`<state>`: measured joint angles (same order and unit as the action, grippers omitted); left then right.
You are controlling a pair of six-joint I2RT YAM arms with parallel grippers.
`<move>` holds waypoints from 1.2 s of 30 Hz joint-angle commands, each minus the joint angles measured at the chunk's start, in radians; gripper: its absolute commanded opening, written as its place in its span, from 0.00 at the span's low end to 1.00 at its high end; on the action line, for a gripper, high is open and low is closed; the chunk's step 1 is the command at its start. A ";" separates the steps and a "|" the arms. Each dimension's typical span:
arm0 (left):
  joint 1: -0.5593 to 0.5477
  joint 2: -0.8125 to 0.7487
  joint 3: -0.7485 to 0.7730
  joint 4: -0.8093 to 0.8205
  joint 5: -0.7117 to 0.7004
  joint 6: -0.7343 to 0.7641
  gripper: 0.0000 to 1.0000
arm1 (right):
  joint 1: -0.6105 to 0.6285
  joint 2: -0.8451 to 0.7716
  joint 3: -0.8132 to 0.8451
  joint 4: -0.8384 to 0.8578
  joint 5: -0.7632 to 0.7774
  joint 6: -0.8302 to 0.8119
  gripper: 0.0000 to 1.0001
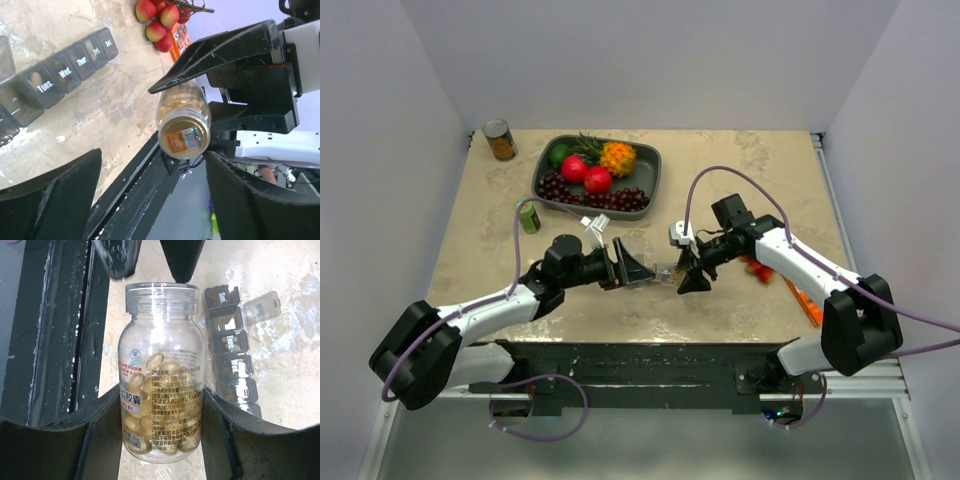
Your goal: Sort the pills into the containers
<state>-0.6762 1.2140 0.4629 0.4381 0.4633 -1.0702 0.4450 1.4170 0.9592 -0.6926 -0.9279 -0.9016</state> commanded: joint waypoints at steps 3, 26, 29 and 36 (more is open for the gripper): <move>0.046 -0.094 0.000 -0.041 0.069 0.127 0.99 | -0.014 -0.043 0.019 -0.024 -0.046 -0.017 0.00; 0.083 -0.309 0.095 -0.245 0.140 1.185 0.99 | -0.026 -0.044 0.036 -0.134 -0.083 -0.158 0.00; 0.066 -0.306 0.066 -0.205 0.118 1.262 0.99 | -0.028 -0.044 0.036 -0.145 -0.084 -0.171 0.00; 0.026 -0.312 0.042 -0.130 0.069 1.351 0.99 | -0.028 -0.039 0.041 -0.165 -0.083 -0.200 0.00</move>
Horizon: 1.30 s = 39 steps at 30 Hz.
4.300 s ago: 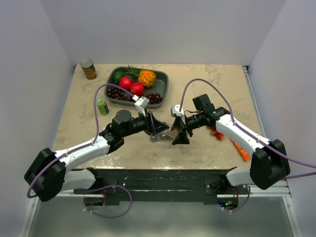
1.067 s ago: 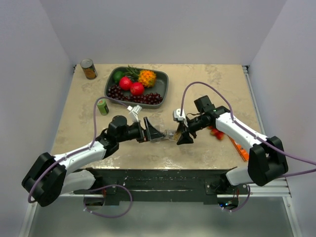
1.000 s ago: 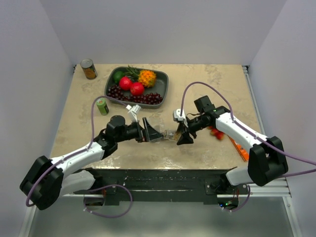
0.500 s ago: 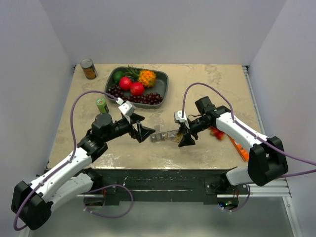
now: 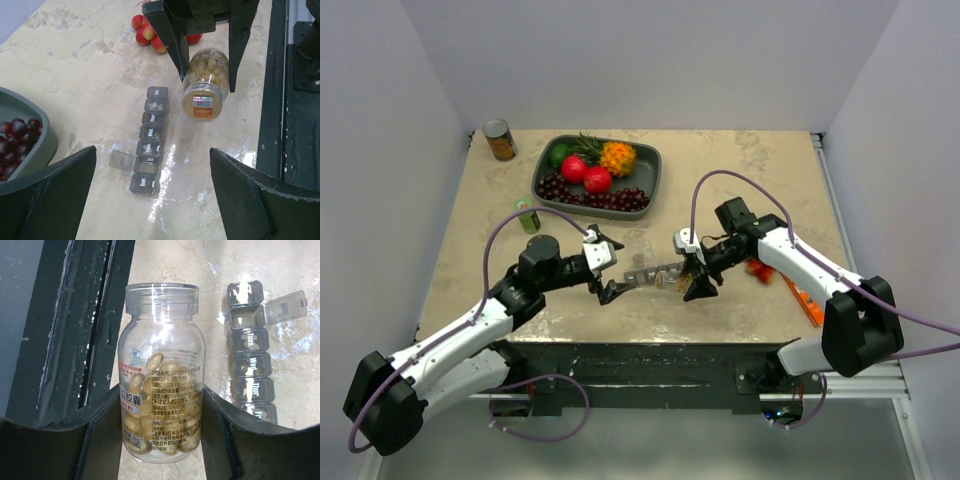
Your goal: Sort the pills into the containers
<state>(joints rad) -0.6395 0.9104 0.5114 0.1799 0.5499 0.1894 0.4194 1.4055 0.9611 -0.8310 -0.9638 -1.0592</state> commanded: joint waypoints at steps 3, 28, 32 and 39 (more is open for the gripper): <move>-0.011 0.001 -0.008 0.168 -0.103 0.021 0.99 | -0.002 -0.028 0.044 -0.040 -0.049 -0.051 0.00; -0.124 0.039 -0.040 0.178 0.005 0.162 0.95 | -0.002 -0.026 0.051 -0.074 -0.044 -0.085 0.00; -0.134 0.061 -0.030 0.171 0.010 0.170 0.95 | -0.001 -0.027 0.050 -0.074 -0.044 -0.088 0.00; -0.150 0.090 -0.030 0.202 0.008 0.163 0.94 | -0.002 -0.026 0.050 -0.072 -0.042 -0.088 0.00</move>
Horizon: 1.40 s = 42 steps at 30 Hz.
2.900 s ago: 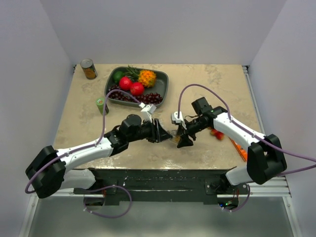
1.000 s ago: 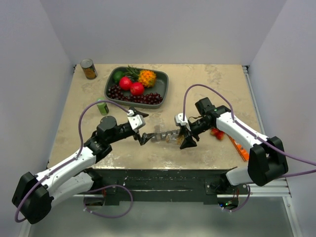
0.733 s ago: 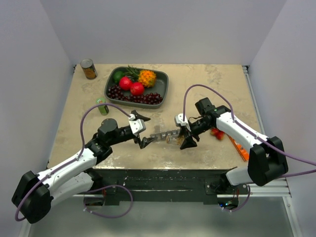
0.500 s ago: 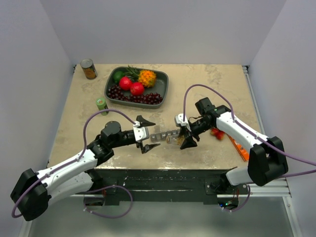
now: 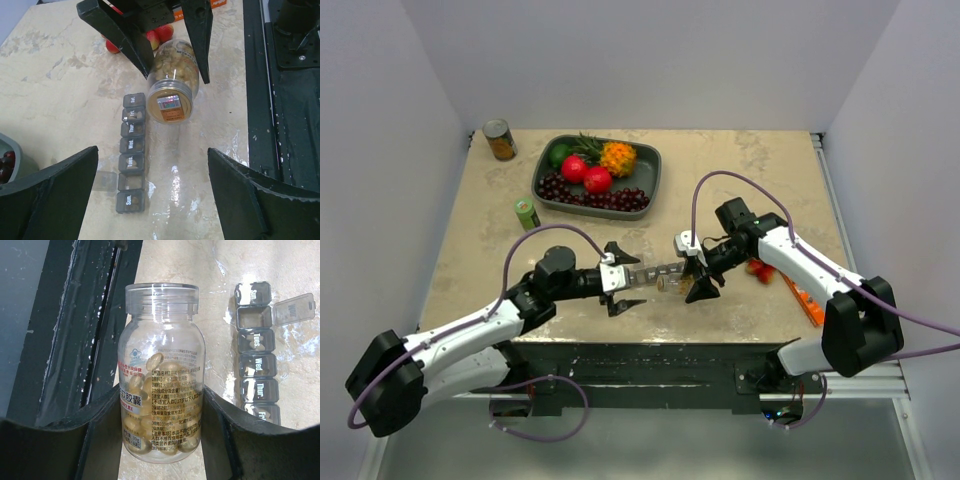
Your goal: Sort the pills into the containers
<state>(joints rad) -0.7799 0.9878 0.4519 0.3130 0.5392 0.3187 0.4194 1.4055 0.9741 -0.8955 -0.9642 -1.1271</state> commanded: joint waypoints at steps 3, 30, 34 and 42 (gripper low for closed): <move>-0.016 0.031 0.030 0.089 0.019 0.036 0.94 | -0.001 -0.026 0.035 -0.008 -0.044 -0.020 0.00; -0.082 0.275 0.154 0.219 0.103 -0.053 0.74 | -0.002 -0.026 0.034 -0.006 -0.047 -0.020 0.00; -0.082 0.285 0.172 0.193 0.110 -0.084 0.44 | -0.002 -0.025 0.034 -0.005 -0.045 -0.019 0.00; -0.082 0.272 0.172 0.180 0.067 -0.443 0.00 | -0.004 -0.030 0.028 0.030 -0.027 0.019 0.00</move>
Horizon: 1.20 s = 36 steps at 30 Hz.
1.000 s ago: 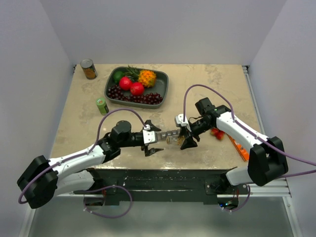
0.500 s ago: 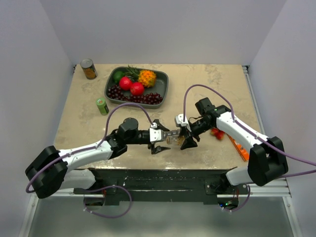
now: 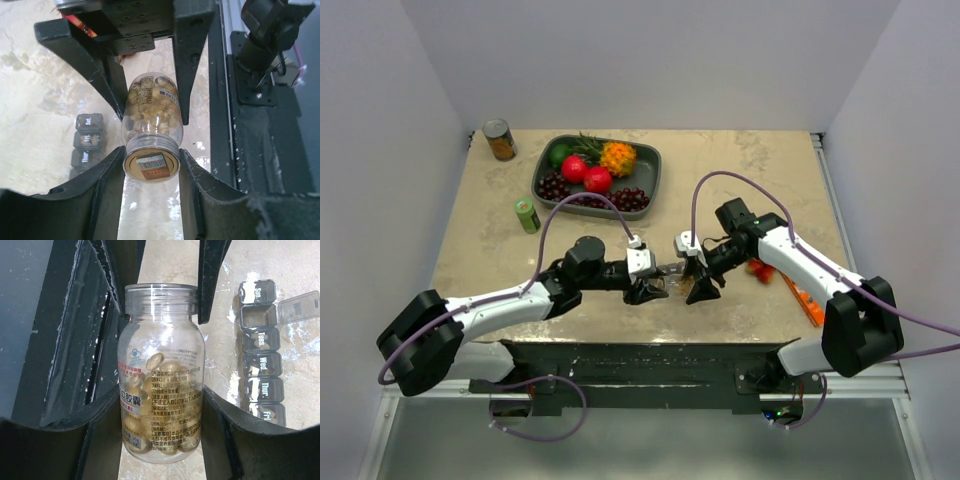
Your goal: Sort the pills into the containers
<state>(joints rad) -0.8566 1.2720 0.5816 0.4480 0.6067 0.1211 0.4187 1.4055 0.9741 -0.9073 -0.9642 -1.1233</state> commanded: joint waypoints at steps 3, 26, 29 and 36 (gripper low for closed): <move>-0.004 0.010 0.101 -0.078 -0.050 -0.448 0.00 | -0.001 -0.036 0.025 0.064 -0.018 0.036 0.00; 0.139 0.057 0.126 -0.170 0.032 -1.036 0.90 | -0.008 -0.057 0.006 0.133 0.016 0.112 0.00; 0.159 -0.003 0.095 -0.215 0.004 -0.911 0.91 | -0.008 -0.056 0.005 0.131 0.016 0.109 0.00; 0.176 -0.218 -0.014 -0.217 -0.024 -0.539 0.92 | -0.011 -0.057 0.003 0.134 0.016 0.108 0.00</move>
<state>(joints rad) -0.6842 1.1927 0.6170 0.2001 0.5983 -0.6861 0.4122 1.3785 0.9699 -0.7929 -0.9089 -1.0214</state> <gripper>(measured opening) 0.924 0.556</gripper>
